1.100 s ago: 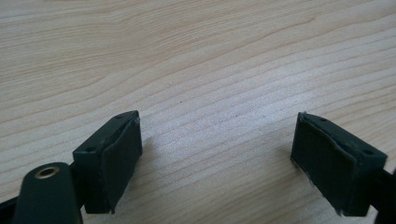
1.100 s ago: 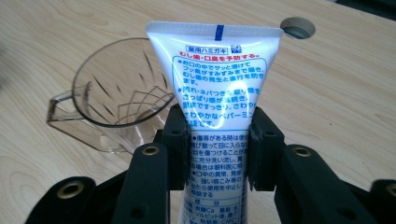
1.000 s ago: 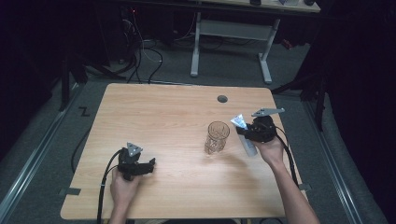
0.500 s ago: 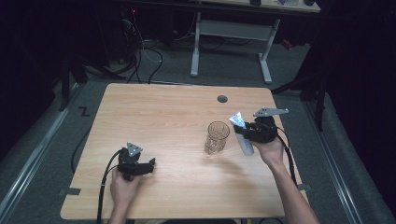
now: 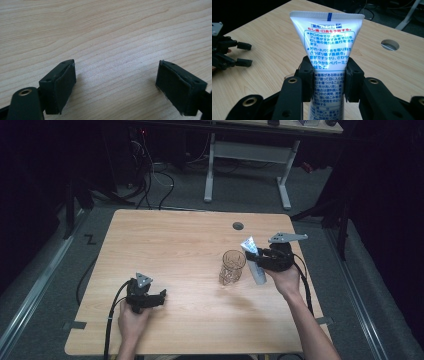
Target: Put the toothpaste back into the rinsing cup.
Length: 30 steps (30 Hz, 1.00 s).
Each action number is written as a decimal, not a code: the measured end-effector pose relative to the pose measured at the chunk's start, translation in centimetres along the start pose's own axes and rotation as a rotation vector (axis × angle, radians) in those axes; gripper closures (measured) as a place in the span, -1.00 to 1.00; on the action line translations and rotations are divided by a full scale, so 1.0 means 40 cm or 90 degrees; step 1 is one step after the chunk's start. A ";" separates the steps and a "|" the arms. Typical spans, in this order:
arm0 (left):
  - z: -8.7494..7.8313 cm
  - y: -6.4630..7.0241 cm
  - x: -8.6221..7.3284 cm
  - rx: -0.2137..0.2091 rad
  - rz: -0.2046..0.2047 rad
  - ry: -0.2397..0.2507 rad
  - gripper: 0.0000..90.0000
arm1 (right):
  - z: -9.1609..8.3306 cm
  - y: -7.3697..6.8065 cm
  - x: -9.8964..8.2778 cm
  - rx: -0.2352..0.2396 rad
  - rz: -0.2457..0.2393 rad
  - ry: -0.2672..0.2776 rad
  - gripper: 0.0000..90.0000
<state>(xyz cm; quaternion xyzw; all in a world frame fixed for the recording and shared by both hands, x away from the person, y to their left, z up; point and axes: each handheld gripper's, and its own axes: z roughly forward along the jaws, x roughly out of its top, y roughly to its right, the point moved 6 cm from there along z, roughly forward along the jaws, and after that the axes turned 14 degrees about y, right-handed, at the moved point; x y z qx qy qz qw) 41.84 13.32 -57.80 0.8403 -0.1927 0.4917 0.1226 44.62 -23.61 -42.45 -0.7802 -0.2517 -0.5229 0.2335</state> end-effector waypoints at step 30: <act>0.000 0.000 0.000 0.000 0.000 0.000 -0.64 | 0.033 -0.033 0.064 0.028 -0.008 0.024 0.47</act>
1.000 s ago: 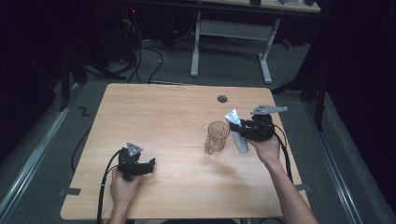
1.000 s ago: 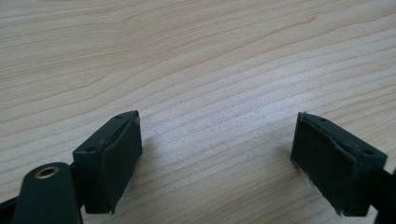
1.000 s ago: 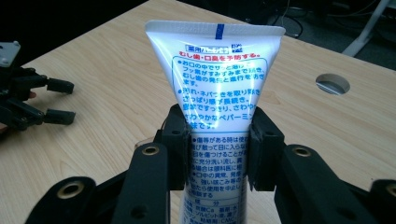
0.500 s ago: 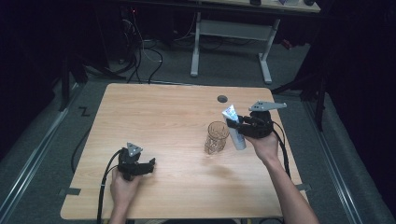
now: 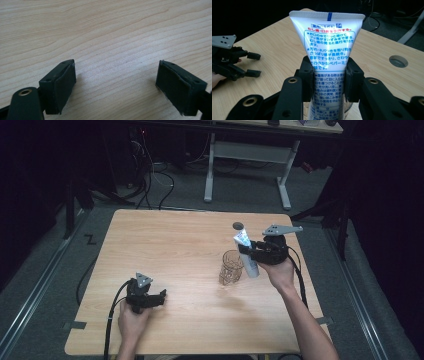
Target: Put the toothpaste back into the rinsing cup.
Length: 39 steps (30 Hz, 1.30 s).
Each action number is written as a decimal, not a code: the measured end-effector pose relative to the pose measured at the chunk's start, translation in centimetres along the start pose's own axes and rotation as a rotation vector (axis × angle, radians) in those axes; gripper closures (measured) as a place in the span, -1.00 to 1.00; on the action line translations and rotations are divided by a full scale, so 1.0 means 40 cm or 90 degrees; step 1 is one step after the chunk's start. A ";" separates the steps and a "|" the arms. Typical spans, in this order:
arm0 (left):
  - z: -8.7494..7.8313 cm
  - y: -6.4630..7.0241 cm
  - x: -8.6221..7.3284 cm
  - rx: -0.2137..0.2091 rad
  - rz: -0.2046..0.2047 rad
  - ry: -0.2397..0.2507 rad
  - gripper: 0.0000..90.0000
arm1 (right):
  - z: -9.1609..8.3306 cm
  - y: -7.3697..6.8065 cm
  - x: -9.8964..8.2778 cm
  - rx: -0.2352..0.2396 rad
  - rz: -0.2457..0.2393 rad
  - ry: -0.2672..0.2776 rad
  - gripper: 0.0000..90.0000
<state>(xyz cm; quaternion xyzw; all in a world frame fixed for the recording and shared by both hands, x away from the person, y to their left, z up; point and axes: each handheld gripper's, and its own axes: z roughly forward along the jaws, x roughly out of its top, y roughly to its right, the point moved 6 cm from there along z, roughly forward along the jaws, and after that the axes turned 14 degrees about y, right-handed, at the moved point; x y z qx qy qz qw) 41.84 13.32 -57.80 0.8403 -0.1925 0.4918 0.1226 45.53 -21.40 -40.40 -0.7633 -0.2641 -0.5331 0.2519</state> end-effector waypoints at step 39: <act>0.000 0.000 0.000 0.000 0.000 0.000 -0.64 | 0.090 0.016 0.035 -0.029 -0.006 0.024 0.46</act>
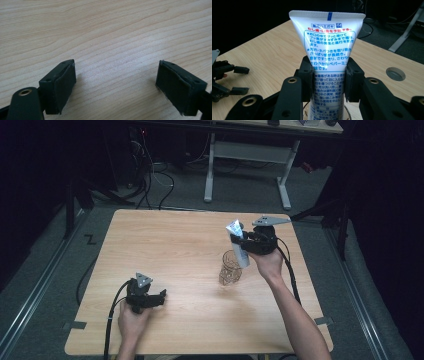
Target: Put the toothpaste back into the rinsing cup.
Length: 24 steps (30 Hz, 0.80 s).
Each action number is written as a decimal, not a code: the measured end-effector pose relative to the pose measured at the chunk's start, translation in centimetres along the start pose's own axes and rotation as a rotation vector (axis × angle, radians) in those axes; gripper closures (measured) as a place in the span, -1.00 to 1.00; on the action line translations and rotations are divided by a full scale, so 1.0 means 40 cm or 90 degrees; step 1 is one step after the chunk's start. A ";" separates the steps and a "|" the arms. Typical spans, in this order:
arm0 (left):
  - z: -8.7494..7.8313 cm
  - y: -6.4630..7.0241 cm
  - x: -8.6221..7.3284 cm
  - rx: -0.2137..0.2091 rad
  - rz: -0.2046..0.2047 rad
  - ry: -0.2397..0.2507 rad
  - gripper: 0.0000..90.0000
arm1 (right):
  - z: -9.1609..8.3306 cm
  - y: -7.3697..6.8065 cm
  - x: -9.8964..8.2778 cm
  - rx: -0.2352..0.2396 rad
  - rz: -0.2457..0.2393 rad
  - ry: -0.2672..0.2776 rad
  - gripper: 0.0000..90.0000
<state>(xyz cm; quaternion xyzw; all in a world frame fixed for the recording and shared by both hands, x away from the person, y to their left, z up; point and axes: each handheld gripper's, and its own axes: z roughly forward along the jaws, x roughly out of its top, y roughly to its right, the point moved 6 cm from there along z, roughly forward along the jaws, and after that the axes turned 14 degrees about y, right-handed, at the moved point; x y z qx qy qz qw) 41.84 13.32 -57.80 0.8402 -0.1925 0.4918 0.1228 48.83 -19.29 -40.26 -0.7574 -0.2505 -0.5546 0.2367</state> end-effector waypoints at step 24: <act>0.000 0.000 0.000 0.000 0.001 -0.001 -0.64 | 0.054 0.007 -0.030 -0.015 -0.003 -0.025 0.45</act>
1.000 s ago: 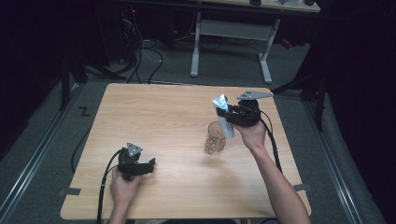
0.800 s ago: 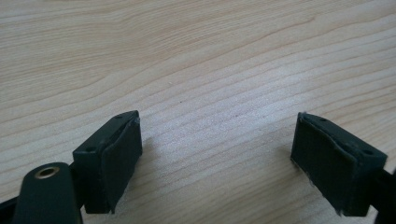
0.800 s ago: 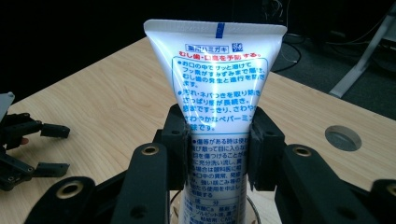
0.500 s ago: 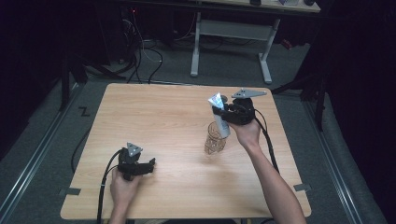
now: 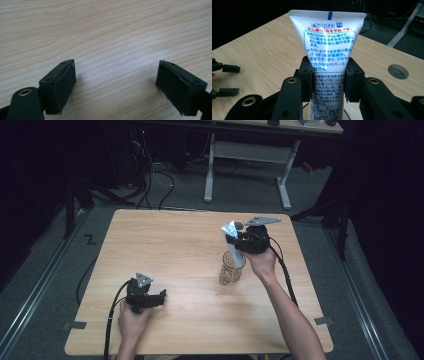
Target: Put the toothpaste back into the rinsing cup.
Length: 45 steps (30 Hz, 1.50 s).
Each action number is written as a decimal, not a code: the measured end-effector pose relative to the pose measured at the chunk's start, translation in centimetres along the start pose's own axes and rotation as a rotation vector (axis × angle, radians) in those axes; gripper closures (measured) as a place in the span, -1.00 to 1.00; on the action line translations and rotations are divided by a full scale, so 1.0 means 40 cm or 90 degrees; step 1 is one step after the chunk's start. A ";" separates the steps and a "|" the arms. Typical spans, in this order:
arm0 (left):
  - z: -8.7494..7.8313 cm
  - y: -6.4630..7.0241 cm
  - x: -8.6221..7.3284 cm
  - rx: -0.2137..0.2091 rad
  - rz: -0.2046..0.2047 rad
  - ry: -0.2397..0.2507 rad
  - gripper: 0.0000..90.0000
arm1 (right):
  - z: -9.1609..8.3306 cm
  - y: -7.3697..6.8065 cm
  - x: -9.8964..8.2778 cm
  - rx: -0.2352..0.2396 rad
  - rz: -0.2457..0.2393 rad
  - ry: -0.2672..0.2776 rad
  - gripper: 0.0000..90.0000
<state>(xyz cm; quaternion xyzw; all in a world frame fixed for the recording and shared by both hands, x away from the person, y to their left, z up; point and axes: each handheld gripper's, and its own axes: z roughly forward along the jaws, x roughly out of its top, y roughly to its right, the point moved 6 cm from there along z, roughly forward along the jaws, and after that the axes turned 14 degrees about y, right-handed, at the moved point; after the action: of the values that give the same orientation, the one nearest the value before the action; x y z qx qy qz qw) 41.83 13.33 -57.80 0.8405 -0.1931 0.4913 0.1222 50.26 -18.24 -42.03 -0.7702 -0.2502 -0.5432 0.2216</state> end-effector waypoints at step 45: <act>0.000 0.000 0.000 0.000 -0.001 0.001 -0.64 | 0.025 -0.006 -0.072 -0.001 -0.013 -0.042 0.44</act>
<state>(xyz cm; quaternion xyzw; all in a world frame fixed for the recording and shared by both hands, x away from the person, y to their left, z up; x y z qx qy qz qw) 41.84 13.32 -57.80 0.8402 -0.1926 0.4917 0.1227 50.02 -17.86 -45.07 -0.7854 -0.2649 -0.5196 0.2073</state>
